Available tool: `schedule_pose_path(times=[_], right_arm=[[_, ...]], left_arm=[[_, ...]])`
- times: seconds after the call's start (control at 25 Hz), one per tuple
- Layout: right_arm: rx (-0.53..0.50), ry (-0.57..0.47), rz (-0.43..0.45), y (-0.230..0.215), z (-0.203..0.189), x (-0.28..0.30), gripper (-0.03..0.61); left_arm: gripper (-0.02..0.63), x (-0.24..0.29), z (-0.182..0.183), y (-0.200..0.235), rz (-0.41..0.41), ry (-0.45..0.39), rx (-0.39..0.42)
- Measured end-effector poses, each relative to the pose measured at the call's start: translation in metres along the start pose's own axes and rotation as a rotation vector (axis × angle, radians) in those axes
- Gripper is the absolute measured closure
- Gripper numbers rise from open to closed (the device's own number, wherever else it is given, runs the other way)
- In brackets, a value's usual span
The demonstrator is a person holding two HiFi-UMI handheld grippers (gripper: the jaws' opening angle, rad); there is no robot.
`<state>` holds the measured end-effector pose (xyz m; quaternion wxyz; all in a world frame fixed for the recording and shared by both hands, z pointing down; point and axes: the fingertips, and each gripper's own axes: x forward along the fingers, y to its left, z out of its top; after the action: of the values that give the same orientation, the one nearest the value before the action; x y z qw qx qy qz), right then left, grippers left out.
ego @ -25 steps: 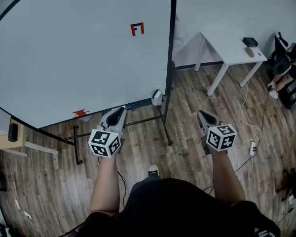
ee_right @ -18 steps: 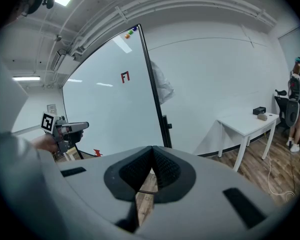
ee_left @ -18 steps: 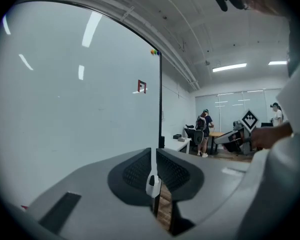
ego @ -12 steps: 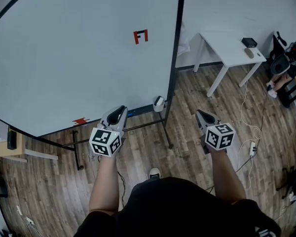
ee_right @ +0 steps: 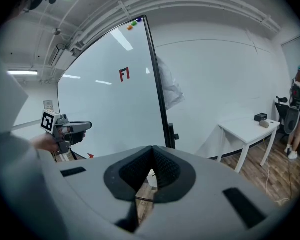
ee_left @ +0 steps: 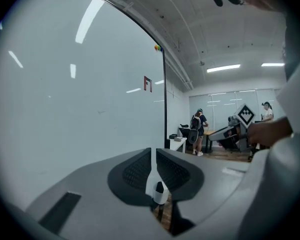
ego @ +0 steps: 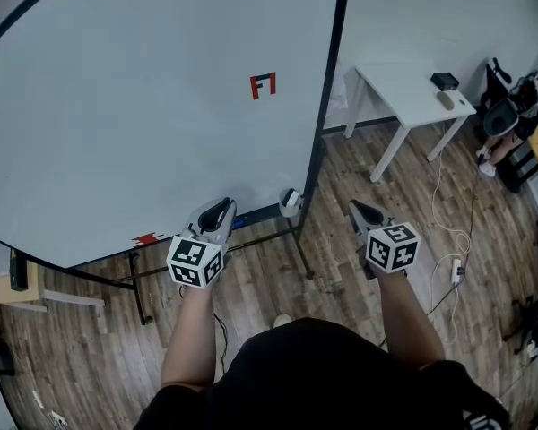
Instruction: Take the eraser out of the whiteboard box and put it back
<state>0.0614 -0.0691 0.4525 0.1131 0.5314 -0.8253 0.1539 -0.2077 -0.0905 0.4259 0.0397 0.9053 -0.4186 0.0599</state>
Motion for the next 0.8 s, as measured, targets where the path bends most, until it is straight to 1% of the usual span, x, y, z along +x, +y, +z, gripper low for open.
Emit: schedule_pose_path(times=[0.12, 0.24, 0.48, 0.8], right_arm=[[-0.032, 0.009, -0.012, 0.004, 0.001, 0.003, 0.583], [-0.031, 0.011, -0.013, 0.008, 0.002, 0.004, 0.583], [0.013, 0.001, 0.009, 0.010, 0.001, 0.011, 0.583], [0.019, 0.004, 0.027, -0.001, -0.002, 0.025, 0.583]], left_arm=[[0.571, 0.000, 0.001, 0.002, -0.012, -0.002, 0.004], [0.571, -0.001, 0.003, 0.003, -0.020, -0.005, 0.006], [0.571, 0.002, -0.003, 0.001, -0.034, 0.013, 0.016], [0.571, 0.017, -0.009, 0.001, -0.036, 0.047, 0.027]])
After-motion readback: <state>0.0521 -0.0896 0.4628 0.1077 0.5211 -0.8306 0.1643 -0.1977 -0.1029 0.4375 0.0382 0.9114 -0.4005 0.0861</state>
